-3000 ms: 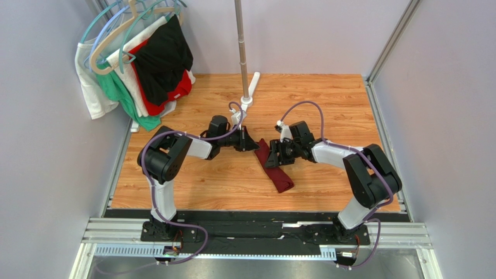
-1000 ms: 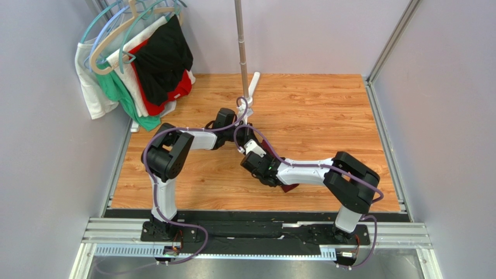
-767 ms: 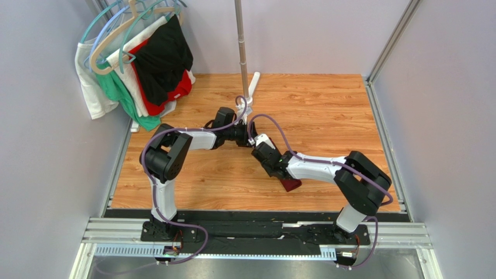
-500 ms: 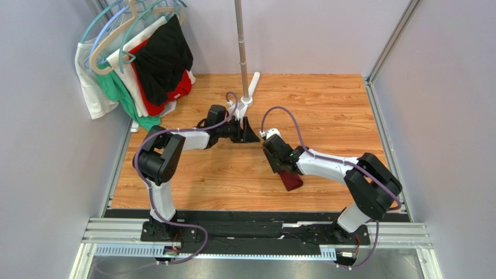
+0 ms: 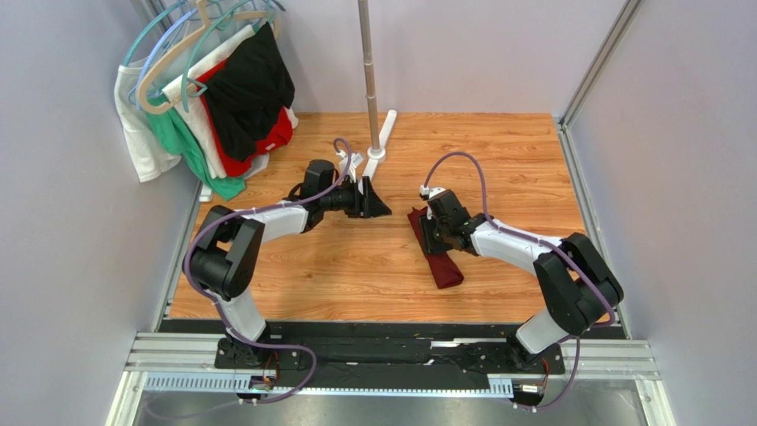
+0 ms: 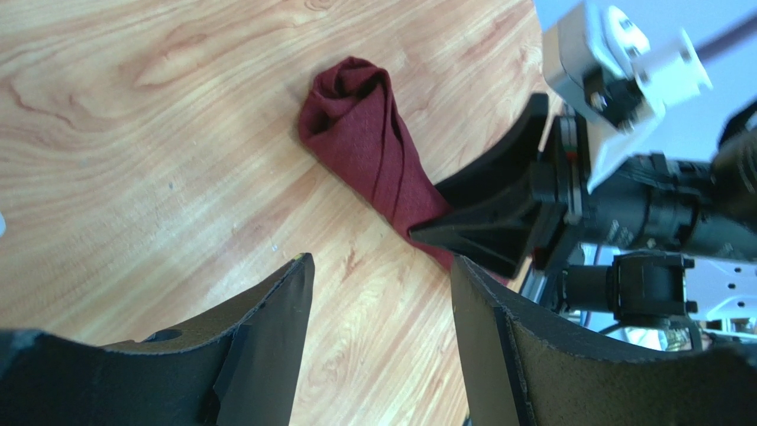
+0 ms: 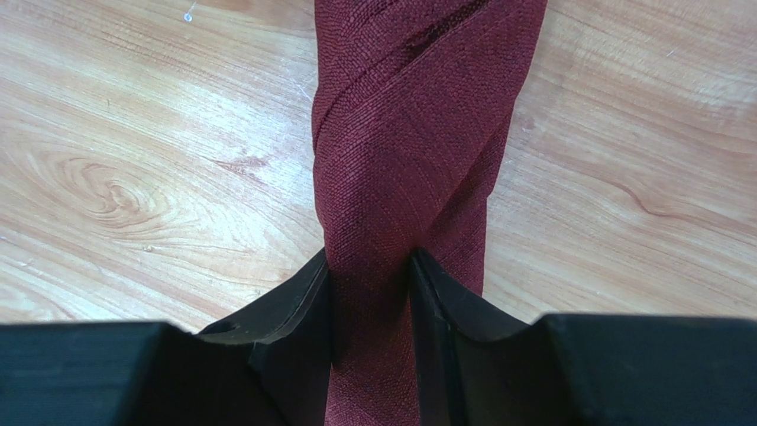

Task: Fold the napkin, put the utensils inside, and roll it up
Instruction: Roll the napkin at the center of the board, then move the napkin to the center of the board.

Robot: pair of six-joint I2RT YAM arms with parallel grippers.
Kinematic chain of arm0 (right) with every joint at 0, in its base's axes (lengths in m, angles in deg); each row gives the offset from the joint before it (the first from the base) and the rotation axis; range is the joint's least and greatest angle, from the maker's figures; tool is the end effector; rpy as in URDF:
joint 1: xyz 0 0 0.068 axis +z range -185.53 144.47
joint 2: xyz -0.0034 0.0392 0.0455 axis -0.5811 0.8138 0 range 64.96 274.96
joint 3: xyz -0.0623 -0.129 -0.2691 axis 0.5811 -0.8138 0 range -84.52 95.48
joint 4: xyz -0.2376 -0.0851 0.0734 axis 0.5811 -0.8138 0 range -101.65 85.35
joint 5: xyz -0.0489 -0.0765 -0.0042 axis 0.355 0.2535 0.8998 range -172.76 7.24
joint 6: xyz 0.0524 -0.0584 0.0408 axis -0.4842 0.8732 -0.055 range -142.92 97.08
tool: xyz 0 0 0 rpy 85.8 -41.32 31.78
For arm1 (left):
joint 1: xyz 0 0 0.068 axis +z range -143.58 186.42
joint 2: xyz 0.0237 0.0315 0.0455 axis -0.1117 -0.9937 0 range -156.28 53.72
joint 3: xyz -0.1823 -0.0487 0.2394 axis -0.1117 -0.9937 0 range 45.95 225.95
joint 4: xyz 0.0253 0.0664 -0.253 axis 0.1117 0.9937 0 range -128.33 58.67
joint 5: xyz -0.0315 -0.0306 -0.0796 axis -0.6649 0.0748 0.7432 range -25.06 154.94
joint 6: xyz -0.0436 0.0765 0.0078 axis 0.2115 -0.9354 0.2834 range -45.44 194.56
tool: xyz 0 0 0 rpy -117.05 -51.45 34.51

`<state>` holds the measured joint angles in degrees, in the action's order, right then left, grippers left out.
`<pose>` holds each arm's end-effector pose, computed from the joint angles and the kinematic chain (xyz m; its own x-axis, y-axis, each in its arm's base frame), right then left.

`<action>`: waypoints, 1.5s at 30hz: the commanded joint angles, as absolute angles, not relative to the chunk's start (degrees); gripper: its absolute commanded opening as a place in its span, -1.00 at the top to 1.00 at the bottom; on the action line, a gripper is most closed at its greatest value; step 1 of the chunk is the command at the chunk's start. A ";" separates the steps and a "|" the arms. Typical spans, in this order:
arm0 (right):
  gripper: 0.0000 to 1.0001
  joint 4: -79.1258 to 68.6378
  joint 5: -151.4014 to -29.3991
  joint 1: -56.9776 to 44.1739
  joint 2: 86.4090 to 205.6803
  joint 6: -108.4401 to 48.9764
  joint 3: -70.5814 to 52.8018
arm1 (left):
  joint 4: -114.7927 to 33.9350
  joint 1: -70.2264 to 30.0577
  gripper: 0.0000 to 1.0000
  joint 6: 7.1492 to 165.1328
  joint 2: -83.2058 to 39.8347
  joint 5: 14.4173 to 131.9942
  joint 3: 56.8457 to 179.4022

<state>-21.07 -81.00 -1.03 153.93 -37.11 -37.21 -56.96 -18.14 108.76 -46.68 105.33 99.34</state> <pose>0.2645 0.1790 0.1620 -0.8136 -0.2618 -0.5191 -0.3644 0.9254 0.1044 0.3456 -0.2138 0.2026 -0.8269 -0.0929 -0.5546 0.4476 0.4882 -0.7492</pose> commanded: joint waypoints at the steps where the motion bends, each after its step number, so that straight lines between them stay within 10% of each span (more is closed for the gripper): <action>1: 0.27 -17.40 -87.06 -3.44 152.85 -39.26 -38.73 | -57.92 -17.67 -0.34 107.78 -41.82 105.64 97.38; 45: 0.29 -15.54 -93.84 -28.50 156.55 -41.82 -35.05 | -56.17 -16.44 -0.36 105.76 -30.74 107.66 90.69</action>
